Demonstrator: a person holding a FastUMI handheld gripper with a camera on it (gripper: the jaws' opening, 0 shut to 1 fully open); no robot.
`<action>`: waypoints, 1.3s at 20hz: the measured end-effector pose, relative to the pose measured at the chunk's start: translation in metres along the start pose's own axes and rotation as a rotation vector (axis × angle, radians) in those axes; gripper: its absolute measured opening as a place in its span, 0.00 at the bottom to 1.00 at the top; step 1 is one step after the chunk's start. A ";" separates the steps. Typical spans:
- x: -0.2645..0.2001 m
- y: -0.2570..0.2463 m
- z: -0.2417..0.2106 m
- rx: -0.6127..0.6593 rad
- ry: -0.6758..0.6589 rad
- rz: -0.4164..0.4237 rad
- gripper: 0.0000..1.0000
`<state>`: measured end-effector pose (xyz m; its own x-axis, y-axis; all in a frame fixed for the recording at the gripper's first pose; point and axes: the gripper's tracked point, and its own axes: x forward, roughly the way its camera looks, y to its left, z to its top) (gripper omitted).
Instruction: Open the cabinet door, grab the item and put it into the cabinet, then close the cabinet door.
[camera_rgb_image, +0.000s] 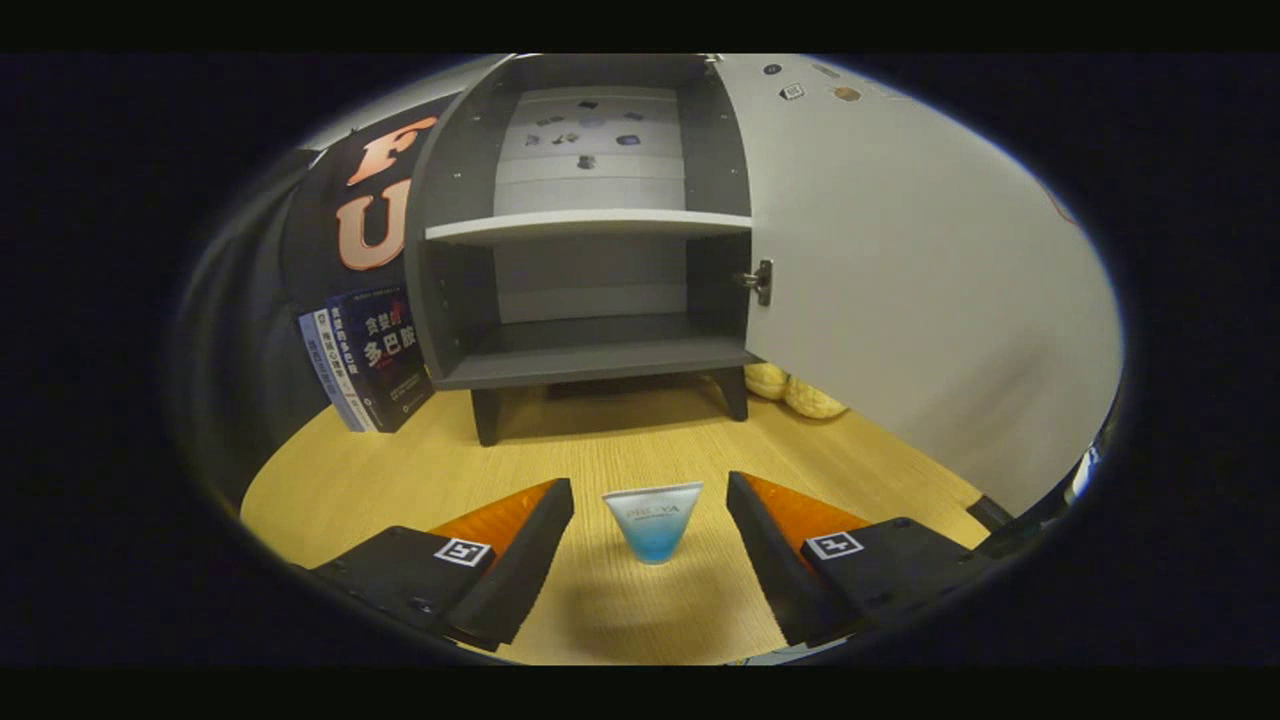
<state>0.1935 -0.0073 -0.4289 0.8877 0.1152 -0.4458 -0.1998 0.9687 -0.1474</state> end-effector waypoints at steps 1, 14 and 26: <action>0.003 -0.002 -0.007 0.003 0.015 0.002 0.99; 0.005 0.008 0.001 0.021 0.114 0.050 0.60; -0.034 0.046 0.211 -0.039 0.053 0.135 0.60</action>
<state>0.2416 0.0797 -0.2347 0.8290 0.2308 -0.5094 -0.3326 0.9357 -0.1173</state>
